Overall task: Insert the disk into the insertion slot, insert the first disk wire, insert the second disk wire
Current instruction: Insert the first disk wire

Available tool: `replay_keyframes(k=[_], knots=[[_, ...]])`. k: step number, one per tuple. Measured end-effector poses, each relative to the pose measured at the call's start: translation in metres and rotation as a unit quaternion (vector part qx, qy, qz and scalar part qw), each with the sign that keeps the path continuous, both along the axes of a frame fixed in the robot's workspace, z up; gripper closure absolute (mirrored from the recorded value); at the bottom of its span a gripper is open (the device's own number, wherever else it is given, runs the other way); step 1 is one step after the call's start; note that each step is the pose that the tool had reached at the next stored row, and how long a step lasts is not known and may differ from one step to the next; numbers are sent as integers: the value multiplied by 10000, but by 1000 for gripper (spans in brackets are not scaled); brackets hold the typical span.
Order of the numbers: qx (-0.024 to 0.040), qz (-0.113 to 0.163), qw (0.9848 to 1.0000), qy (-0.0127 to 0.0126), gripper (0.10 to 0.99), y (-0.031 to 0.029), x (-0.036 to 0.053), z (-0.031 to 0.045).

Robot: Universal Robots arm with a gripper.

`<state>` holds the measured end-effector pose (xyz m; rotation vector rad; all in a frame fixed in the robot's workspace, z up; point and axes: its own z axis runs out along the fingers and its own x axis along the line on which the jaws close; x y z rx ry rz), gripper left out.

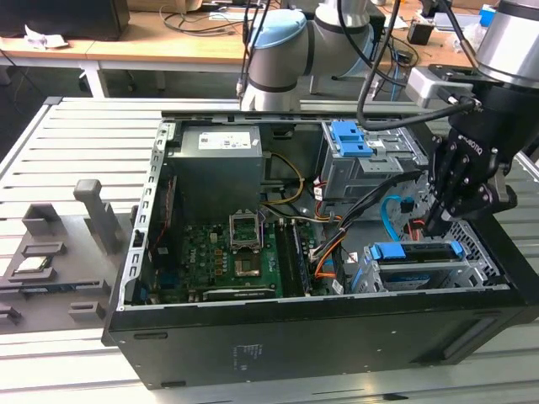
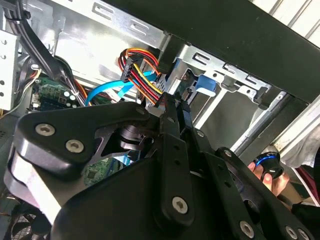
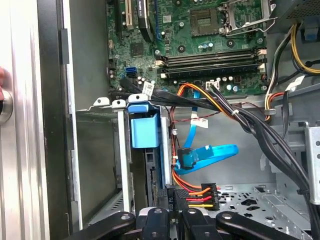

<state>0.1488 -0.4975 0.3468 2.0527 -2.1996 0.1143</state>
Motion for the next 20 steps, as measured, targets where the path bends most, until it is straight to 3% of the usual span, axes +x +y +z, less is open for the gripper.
replay_keyframes(k=[12,13,15,17,20], knots=[[3,0,10000,0,918,-125,0,-1],[23,0,10000,0,918,-127,0,0],[123,0,9999,0,918,-135,0,-1],[227,0,9997,0,918,-176,0,-2],[305,0,9995,0,918,-246,0,-3]])
